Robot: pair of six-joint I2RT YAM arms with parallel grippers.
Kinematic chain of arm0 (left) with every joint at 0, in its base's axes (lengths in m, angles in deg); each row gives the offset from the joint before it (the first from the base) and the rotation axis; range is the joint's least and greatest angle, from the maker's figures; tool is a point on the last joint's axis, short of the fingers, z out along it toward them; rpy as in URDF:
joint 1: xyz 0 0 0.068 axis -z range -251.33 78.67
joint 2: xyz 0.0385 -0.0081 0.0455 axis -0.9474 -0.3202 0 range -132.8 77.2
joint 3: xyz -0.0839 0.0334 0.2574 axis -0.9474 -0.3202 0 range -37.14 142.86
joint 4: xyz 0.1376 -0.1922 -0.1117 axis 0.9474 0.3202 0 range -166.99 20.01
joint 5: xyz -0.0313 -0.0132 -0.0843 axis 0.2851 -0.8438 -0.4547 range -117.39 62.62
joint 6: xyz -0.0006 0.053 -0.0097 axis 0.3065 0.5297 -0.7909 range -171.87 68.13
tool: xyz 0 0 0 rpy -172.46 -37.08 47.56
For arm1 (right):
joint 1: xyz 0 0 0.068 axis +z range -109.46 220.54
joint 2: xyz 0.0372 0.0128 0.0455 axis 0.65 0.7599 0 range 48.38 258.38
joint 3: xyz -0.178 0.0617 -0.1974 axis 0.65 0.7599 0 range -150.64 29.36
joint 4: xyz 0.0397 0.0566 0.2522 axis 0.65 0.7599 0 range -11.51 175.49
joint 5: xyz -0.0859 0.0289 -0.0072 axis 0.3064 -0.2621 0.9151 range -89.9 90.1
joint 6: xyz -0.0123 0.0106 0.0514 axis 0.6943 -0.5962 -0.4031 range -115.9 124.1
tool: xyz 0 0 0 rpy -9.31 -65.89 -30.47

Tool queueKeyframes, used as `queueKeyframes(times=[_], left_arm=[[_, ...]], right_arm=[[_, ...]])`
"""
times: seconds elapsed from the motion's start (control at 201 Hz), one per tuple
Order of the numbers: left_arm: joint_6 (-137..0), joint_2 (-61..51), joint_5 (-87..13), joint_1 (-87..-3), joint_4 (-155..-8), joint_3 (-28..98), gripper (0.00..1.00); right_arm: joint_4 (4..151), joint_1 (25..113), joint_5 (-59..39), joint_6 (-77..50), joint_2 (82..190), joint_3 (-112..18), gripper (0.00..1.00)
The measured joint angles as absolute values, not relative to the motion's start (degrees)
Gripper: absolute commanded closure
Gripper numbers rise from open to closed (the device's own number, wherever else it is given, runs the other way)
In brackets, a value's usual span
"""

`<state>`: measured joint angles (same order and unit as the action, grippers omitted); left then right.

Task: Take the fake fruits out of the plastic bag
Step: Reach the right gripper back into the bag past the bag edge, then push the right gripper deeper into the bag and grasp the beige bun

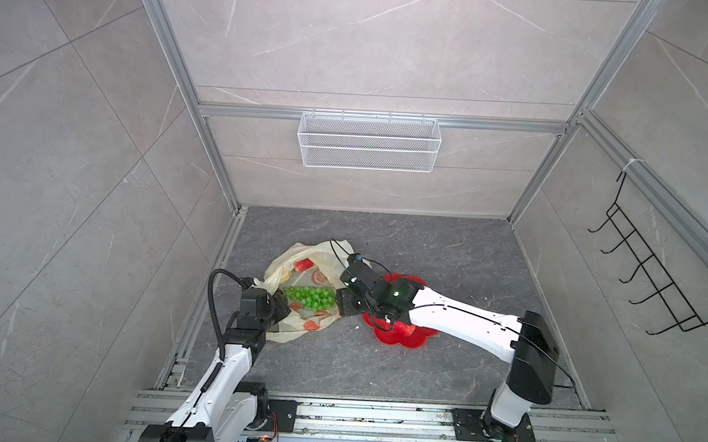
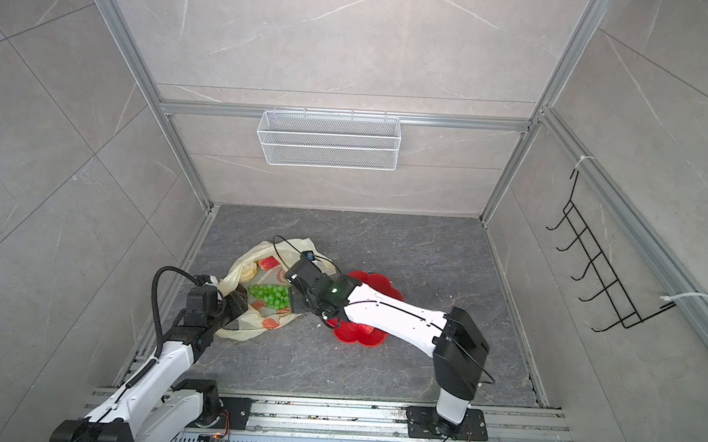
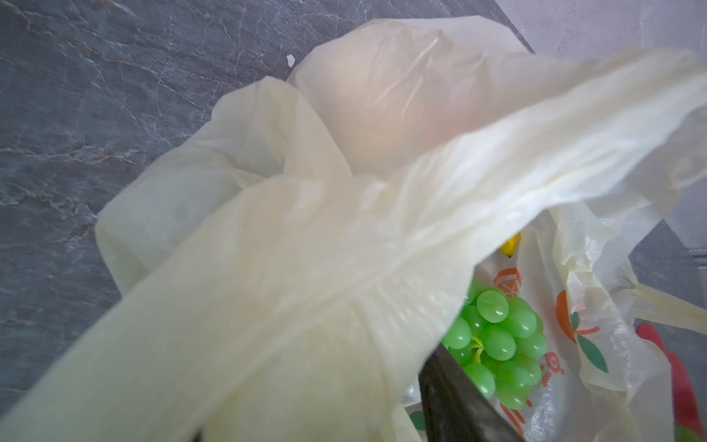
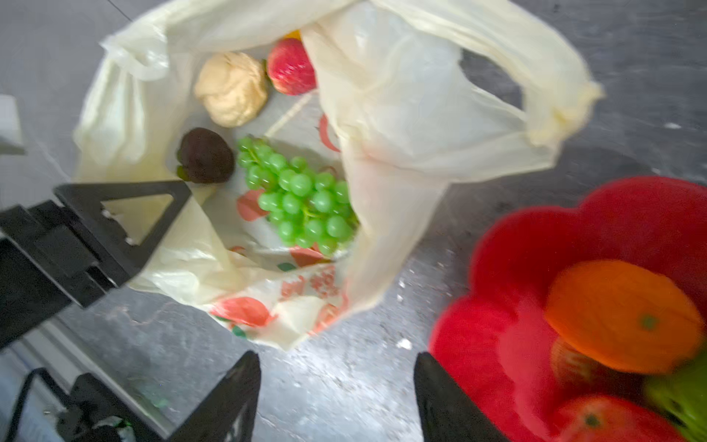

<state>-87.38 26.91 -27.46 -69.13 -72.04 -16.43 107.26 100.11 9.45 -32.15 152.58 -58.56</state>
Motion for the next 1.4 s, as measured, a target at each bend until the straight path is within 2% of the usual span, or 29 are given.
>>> queueKeyframes(times=[0.214,0.398,0.488,0.662,0.956,1.254,1.399], left_arm=[[-87.1,29.0,-27.4,-69.1,-71.8,-16.4,0.66],[-87.6,29.0,-25.6,-69.1,-70.3,-16.4,0.85],[-88.8,30.3,-24.3,-69.1,-68.9,-16.6,0.90],[-90.9,38.5,-22.8,-69.1,-65.2,-17.8,0.93],[-92.4,47.4,-23.0,-69.1,-57.4,-18.3,0.96],[-92.6,50.5,-24.9,-69.1,-55.0,-20.1,0.98],[-92.6,52.4,-25.3,-69.1,-55.0,-20.3,0.97]], right_arm=[[105.7,100.1,8.2,-31.7,164.9,-71.3,0.33],[106.7,100.1,7.0,-30.8,177.0,-86.0,0.33],[108.2,100.1,6.2,-30.8,183.3,-93.7,0.32],[110.8,100.1,5.4,-30.5,193.5,-105.4,0.22],[112.6,100.1,5.6,-30.4,205.8,-121.6,0.18],[109.1,98.6,2.7,-34.4,207.7,-123.4,0.05],[107.2,97.8,1.0,-37.4,208.3,-123.9,0.03]])
